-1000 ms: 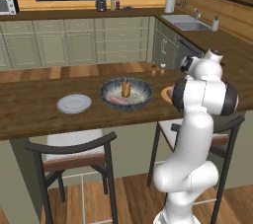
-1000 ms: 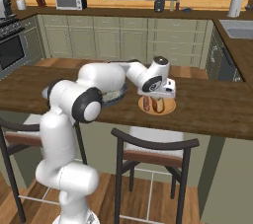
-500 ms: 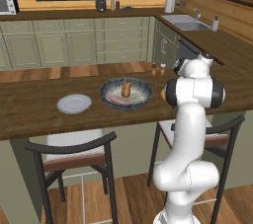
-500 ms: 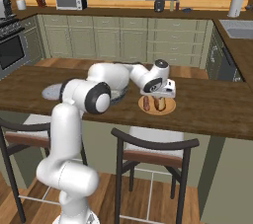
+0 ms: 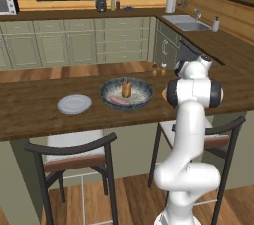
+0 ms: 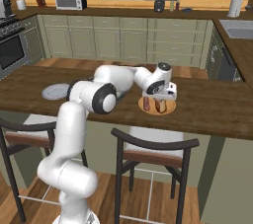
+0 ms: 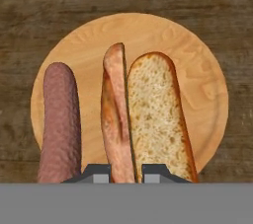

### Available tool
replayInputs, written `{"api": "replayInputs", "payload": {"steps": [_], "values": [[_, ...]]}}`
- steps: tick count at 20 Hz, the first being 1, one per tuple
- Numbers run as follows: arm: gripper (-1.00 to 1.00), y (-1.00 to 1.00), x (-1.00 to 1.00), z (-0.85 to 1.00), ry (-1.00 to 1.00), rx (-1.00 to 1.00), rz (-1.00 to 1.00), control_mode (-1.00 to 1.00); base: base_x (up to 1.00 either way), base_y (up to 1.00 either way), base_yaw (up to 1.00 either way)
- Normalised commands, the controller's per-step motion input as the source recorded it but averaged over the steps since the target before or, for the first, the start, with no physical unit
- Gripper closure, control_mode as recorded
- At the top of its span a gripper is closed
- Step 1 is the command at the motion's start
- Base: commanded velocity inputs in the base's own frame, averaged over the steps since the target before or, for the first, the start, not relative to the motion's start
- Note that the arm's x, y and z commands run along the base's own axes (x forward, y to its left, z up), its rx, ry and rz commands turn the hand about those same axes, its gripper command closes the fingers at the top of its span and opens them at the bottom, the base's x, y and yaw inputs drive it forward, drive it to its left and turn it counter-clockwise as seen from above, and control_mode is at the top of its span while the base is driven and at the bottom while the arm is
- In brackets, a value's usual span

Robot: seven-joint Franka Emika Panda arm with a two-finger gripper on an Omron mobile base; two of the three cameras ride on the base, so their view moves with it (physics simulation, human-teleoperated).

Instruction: Place one bun and one sausage from the bowl on each plate.

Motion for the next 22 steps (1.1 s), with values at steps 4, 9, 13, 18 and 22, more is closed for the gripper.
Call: {"api": "replayInputs", "payload": {"steps": [4, 9, 13, 18, 22], "values": [[1.00, 0.00, 0.00, -0.29, 0.00, 0.00, 0.00, -1.00, 0.00, 0.00, 0.00], [1.00, 0.00, 0.01, -0.05, 0.00, 0.00, 0.00, -1.00, 0.00, 0.00, 0.00], [-1.00, 0.00, 0.00, 0.00, 0.00, 0.00, 0.00, -1.00, 0.00, 0.00, 0.00], [-1.00, 0.00, 0.00, 0.00, 0.00, 0.00, 0.00, -1.00, 0.00, 0.00, 0.00], [-1.00, 0.14, -0.24, 0.13, -0.03, 0.00, -0.03, -1.00, 0.00, 0.00, 0.00]]}}
